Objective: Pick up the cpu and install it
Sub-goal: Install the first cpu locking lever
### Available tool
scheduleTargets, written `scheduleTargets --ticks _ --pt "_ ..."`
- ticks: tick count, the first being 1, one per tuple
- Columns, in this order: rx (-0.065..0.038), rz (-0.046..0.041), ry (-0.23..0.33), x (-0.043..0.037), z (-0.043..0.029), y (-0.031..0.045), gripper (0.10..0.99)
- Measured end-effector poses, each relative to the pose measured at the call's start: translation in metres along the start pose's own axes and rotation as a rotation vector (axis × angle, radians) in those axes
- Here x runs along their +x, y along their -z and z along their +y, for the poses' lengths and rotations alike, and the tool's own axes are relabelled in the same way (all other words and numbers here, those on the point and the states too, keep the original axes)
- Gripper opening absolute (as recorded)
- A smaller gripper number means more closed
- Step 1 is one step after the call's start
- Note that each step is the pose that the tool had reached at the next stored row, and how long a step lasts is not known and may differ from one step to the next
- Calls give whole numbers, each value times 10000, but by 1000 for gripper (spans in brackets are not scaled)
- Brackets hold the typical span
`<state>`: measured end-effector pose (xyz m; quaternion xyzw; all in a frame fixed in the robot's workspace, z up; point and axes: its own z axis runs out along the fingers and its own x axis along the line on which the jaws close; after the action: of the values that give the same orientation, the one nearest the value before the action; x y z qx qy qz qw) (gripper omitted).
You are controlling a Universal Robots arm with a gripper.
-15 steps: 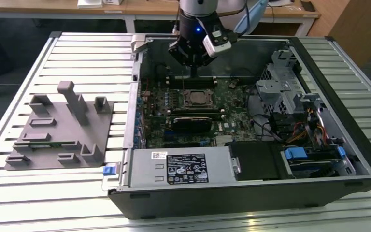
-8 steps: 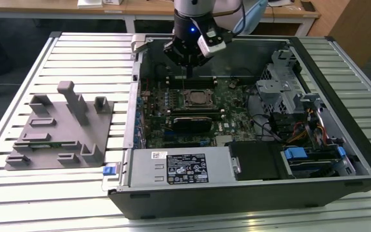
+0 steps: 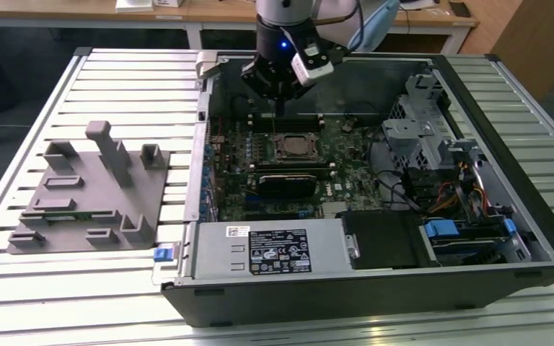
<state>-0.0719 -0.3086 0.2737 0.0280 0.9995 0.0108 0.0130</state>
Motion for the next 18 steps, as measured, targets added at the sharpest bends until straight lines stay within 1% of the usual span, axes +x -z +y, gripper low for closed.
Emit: scheduleTargets --ticks 8,13,18 --pt "-2 -1 14 56 -2 -25 122" --pt "-2 0 17 131 3 -53 122" --pt "-1 0 16 180 75 -78 122"
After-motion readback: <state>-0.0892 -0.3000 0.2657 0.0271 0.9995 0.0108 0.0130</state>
